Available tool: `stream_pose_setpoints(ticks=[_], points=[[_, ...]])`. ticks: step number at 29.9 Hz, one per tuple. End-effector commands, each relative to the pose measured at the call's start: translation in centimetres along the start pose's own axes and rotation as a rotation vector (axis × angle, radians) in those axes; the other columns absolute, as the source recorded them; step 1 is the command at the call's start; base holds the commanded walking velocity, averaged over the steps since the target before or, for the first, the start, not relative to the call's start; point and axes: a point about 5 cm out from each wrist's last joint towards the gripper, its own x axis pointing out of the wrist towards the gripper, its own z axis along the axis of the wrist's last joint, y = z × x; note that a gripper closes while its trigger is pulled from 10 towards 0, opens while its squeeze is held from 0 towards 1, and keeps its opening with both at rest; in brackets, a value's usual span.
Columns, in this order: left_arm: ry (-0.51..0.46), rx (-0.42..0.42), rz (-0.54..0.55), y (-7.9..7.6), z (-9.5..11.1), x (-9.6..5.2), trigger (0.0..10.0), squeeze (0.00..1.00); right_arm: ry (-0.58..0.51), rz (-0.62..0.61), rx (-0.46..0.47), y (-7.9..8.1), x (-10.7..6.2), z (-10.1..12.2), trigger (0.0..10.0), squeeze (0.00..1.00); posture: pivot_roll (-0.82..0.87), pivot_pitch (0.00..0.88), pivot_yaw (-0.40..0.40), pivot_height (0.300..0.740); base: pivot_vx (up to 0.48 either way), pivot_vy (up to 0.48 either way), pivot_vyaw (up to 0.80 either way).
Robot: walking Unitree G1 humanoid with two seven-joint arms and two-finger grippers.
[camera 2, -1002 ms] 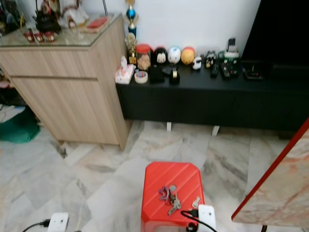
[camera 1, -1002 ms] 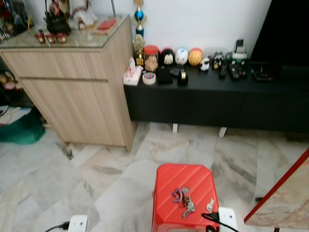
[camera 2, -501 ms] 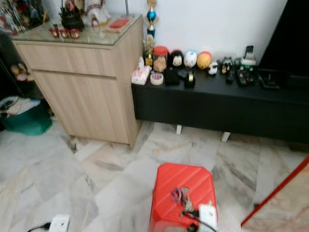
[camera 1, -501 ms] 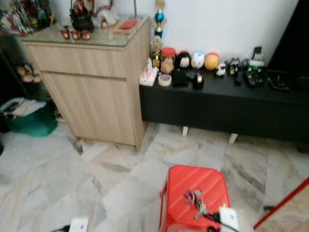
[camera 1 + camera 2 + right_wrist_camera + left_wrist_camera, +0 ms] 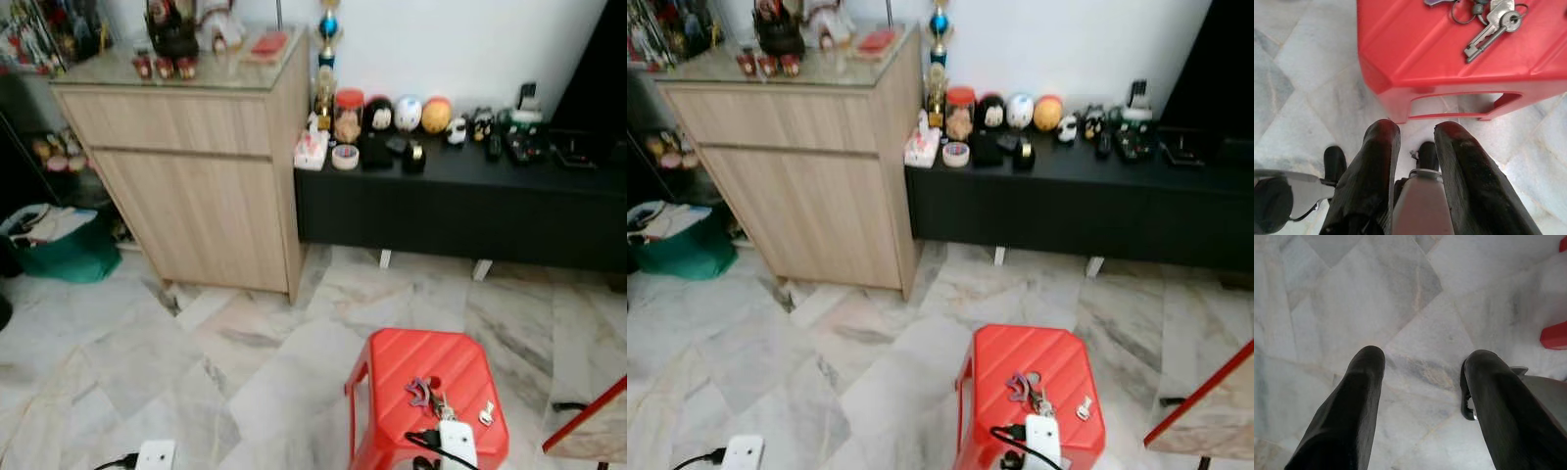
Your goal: Hang keys on a hook
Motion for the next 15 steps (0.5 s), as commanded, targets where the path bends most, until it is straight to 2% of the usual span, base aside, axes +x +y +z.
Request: stream_pose_setpoints(ticks=[1, 15], points=[[-0.002, 0.009, -0.014, -0.48, 0.03, 0.05, 10.0, 0.00, 0.003, -0.017, 0.003, -0.61, -0.09, -0.12, 10.0, 0.00, 0.04, 0.000, 0.031, 0.740, 0.000, 0.000, 0.00], [-0.002, -0.005, -0.017, -0.43, -0.22, -0.04, 10.0, 0.00, -0.002, -0.018, -0.004, -0.73, -0.10, -0.04, 10.0, 0.00, 0.04, 0.000, 0.025, 0.740, 0.000, 0.000, 0.00]])
